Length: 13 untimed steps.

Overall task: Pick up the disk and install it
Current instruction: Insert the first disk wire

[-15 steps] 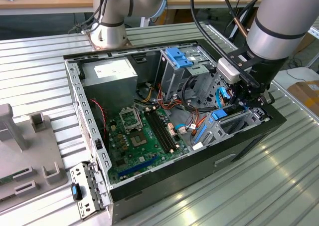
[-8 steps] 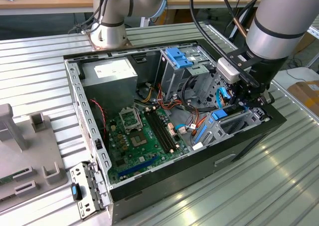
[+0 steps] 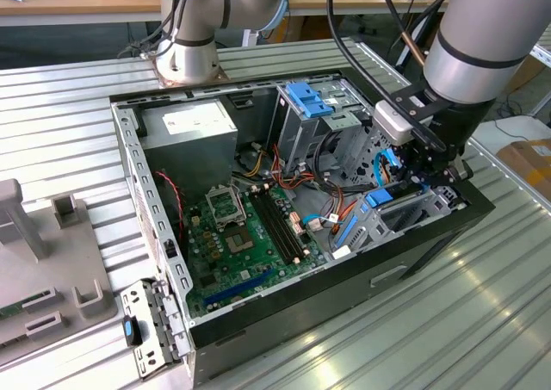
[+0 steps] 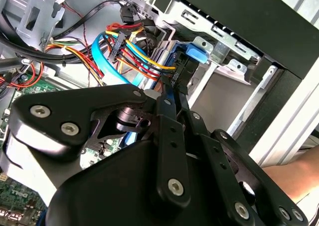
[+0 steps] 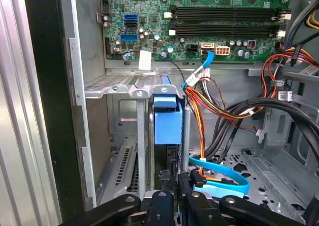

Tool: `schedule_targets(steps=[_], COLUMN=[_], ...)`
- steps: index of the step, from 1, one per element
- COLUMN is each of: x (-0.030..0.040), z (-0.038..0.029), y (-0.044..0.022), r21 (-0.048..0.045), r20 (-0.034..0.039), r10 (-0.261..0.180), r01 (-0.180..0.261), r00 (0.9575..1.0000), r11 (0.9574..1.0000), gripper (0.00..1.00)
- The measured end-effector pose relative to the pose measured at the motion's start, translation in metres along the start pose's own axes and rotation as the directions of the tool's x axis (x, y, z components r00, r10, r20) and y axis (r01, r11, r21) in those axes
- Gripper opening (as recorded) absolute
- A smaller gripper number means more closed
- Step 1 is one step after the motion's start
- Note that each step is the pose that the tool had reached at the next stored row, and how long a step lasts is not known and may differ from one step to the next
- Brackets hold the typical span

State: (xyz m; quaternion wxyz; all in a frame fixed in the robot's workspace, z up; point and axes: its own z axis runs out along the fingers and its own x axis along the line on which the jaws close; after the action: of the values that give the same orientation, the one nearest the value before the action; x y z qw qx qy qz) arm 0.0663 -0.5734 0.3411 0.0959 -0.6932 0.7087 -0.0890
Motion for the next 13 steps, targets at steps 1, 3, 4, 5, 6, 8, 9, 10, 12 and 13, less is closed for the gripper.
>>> schedule_targets(steps=[1,3,4,5,6,8,9,10,12,13], x=[0.0000,-0.0001,-0.0001,-0.0001,-0.0003,-0.0004,-0.0004,-0.0004,-0.0005,-0.0005], z=[0.0000,0.0003,0.0004,0.0006,0.0007,0.0007,0.0007,0.0007,0.0007,0.0007], y=[0.0000,0.0001,0.0001,0.0001,0.0002,0.0002,0.0002,0.0002,0.0001,0.0000], r21=[0.0000,0.0000,0.0000,0.0000,0.0000,0.0000,0.0000,0.0000,0.0000,0.0000], r20=[-0.0001,-0.0001,-0.0001,0.0001,0.0001,0.0001,0.0001,0.0000,0.0001,0.0001], r10=[0.000,0.000,0.000,0.000,0.000,0.000,0.000,0.000,0.000,0.000], r01=[0.000,0.000,0.000,0.000,0.000,0.000,0.000,0.000,0.000,0.000], r00=[1.0000,1.0000,1.0000,1.0000,1.0000,1.0000,1.0000,1.0000,1.0000,1.0000], r11=[1.0000,1.0000,1.0000,1.0000,1.0000,1.0000,1.0000,1.0000,1.0000,1.0000], gripper=[0.16,0.16,0.16,0.16,0.16,0.16,0.16,0.16,0.16,0.16])
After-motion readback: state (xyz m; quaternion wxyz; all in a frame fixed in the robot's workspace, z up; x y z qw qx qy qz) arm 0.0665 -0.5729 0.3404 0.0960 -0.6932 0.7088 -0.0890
